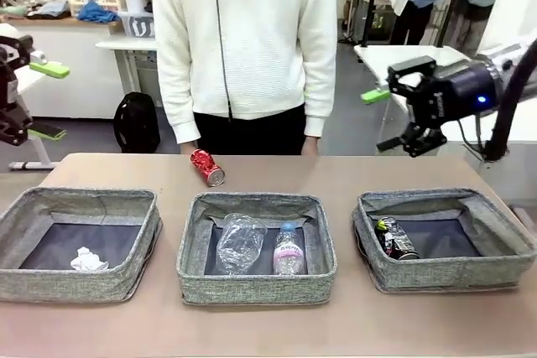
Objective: Sort the waste into the appropriate baskets.
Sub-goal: Place the picked waste into the Fabric basket indicated by the person, then pick up the waste item pointed out by the person.
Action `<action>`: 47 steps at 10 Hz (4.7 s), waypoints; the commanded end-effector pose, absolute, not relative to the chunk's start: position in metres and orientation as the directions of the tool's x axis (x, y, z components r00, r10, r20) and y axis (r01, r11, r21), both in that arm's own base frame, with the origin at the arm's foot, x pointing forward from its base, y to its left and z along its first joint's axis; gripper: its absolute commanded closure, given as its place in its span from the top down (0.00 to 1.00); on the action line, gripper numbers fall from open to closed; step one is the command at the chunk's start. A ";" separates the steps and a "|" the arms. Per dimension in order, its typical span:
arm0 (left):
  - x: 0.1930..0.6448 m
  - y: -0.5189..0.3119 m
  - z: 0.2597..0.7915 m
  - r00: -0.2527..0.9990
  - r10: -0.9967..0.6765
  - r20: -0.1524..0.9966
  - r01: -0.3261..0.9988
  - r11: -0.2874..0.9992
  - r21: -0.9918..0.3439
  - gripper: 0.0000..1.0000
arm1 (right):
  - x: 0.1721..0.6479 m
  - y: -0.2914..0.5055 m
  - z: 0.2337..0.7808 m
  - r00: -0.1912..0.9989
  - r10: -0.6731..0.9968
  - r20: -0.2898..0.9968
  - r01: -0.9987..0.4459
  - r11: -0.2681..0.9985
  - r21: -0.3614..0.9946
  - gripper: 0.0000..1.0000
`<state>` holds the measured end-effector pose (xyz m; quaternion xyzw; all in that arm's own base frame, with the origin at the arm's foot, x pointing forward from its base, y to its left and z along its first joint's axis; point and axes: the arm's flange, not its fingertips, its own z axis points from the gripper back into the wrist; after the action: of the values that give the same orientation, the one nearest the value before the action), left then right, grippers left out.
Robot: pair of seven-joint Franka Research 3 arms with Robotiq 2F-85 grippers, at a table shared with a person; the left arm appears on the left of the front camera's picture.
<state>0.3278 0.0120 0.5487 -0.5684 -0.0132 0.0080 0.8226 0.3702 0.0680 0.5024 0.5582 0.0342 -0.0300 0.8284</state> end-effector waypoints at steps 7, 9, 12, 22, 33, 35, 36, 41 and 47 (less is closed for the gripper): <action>0.325 0.014 0.548 1.000 0.012 0.025 0.019 0.360 -0.933 1.00 | 0.355 -0.001 0.493 0.998 0.007 -0.069 0.066 0.225 0.972 1.00; 0.325 0.014 0.548 1.000 0.012 0.025 0.019 0.360 -0.933 1.00 | 0.355 -0.001 0.493 0.998 0.007 -0.069 0.066 0.225 0.972 1.00; 0.325 0.014 0.548 1.000 0.012 0.025 0.019 0.360 -0.933 1.00 | 0.355 -0.001 0.493 0.998 0.007 -0.069 0.066 0.225 0.972 1.00; 0.325 0.014 0.548 1.000 0.012 0.025 0.019 0.360 -0.933 1.00 | 0.355 -0.001 0.493 0.998 0.007 -0.069 0.066 0.225 0.972 1.00; 0.330 -0.004 0.547 0.998 0.061 -0.027 -0.057 0.574 -0.817 1.00 | 0.355 -0.001 0.493 0.998 0.007 -0.069 0.066 0.225 0.972 1.00; 0.350 -0.060 0.550 0.974 0.227 -0.001 -0.202 0.862 -0.465 1.00 | 0.355 -0.001 0.493 0.998 0.007 -0.069 0.066 0.225 0.972 1.00; 0.365 -0.092 0.543 0.946 0.299 0.125 -0.285 0.951 -0.122 1.00 | 0.355 -0.001 0.493 0.998 0.007 -0.069 0.066 0.225 0.972 1.00; 0.365 -0.135 0.535 0.956 0.201 0.213 -0.116 0.928 -0.353 1.00 | 0.355 -0.001 0.493 0.998 0.007 -0.069 0.066 0.225 0.972 1.00; 0.480 -0.239 0.498 0.922 0.339 0.186 -0.278 0.917 -0.287 1.00 | 0.355 -0.001 0.493 0.998 0.007 -0.069 0.066 0.225 0.972 1.00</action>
<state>0.4401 -0.2215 0.5011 -0.1477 -0.1279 0.1369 0.9711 0.3543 -0.0024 0.4891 0.6217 0.0296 -0.0075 0.7827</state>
